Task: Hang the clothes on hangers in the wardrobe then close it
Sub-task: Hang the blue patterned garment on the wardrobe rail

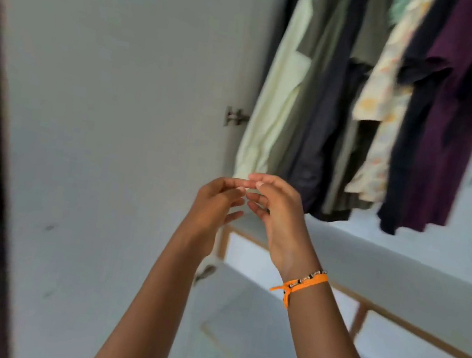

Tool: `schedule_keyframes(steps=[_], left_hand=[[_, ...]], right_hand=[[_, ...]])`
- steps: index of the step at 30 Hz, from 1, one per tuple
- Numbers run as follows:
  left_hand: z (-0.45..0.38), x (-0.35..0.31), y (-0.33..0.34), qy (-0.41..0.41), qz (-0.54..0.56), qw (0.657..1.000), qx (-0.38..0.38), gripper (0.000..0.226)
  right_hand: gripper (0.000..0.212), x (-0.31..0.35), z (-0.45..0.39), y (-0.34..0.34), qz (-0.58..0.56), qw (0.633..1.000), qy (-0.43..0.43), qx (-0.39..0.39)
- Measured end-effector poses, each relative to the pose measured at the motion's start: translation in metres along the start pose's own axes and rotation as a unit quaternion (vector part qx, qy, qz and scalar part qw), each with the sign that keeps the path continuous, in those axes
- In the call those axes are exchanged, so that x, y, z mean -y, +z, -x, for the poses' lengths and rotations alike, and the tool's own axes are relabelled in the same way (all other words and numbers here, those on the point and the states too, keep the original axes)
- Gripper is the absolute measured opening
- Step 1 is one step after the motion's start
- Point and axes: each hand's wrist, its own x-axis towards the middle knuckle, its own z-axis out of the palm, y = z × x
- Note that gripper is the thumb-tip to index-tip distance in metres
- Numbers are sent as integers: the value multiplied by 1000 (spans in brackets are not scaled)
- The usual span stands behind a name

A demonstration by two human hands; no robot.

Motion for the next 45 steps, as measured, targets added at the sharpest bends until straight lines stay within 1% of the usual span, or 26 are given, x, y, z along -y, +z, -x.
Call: schedule_keyframes(steps=[4,7,11,15,19,24,29,36,39,42,45], left_hand=[[62,-4,-108,-14,-13,998,-67,13],[111,-7,-190,-18,-56,991,-121,14],[186,-12,-324,-42,-82,973,-212,13],[259,-23,-452,-71,-90,945,-307,11],[340,-44,-560,-79,-91,898,-423,12],[443,-71,-657,-81,-105,823,-552,14],[528,-99,-743,-71,-92,757,-643,16],[601,-142,-892,-84,-66,686,-720,14],[624,-155,-957,-84,-49,655,-749,16],[655,-159,-1006,-81,-18,631,-771,14],[697,-163,-1056,-74,17,590,-804,16]], right_hand=[[23,-37,56,101,-20,997,54,58],[26,-63,103,179,-53,989,93,104],[25,-102,174,306,-99,965,175,167],[24,-135,243,432,-109,935,247,229],[24,-145,314,546,-114,891,295,324],[27,-151,402,672,-125,820,332,450],[24,-151,484,785,-124,746,351,552],[22,-155,559,955,-115,668,360,641],[22,-160,582,1023,-109,645,357,667],[22,-172,612,1081,-90,626,367,682],[22,-180,656,1140,-61,593,383,706]])
